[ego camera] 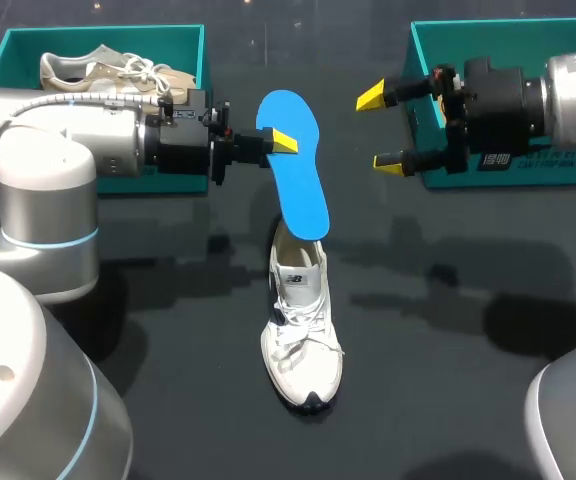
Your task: Take the shoe out of the shoebox, open the shoe tongue, remove and reinsert the insole, then place the shoe into the shoebox
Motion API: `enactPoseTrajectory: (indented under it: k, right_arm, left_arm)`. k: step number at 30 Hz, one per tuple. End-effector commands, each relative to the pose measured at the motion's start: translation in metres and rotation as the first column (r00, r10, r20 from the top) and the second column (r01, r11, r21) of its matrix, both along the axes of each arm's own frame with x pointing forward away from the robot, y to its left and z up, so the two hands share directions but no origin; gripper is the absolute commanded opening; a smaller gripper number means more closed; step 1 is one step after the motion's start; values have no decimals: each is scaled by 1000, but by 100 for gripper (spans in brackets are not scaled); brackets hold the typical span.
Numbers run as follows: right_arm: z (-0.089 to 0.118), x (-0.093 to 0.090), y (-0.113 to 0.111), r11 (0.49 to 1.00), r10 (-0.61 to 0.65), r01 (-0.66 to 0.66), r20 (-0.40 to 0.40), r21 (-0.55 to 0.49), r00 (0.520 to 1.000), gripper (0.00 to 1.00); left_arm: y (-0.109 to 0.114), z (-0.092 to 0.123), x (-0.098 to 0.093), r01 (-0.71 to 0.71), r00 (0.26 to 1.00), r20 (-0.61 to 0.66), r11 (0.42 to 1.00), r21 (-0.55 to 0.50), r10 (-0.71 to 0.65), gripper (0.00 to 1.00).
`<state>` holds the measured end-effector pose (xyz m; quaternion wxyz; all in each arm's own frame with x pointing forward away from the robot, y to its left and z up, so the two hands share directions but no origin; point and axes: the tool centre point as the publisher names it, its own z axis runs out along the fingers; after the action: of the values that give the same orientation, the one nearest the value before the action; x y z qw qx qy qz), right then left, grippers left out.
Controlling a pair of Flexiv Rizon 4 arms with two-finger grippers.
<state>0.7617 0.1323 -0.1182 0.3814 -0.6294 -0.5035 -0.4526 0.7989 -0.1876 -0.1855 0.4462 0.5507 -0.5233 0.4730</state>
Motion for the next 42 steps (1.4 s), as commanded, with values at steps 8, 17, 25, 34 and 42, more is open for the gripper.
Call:
enactPoseTrajectory:
  k: [8,17,25,34,42]
  right_arm:
    - [-13,0,6,954,-5,-10,49,299,999,100]
    - [-13,1,8,953,2,-16,45,303,999,100]
    - [-14,0,10,950,19,-28,32,311,999,100]
    - [-15,0,10,946,24,-31,27,322,999,100]
    - [-15,0,10,946,24,-31,27,322,999,100]
  left_arm:
    - [4,4,1,2,998,56,1000,-19,-1,0]
    - [10,17,3,37,977,212,999,-33,-29,0]
    - [19,32,3,70,868,494,997,-24,-49,0]
    - [25,46,6,99,582,810,995,22,-76,0]
    - [27,48,17,-55,316,946,997,-59,74,0]
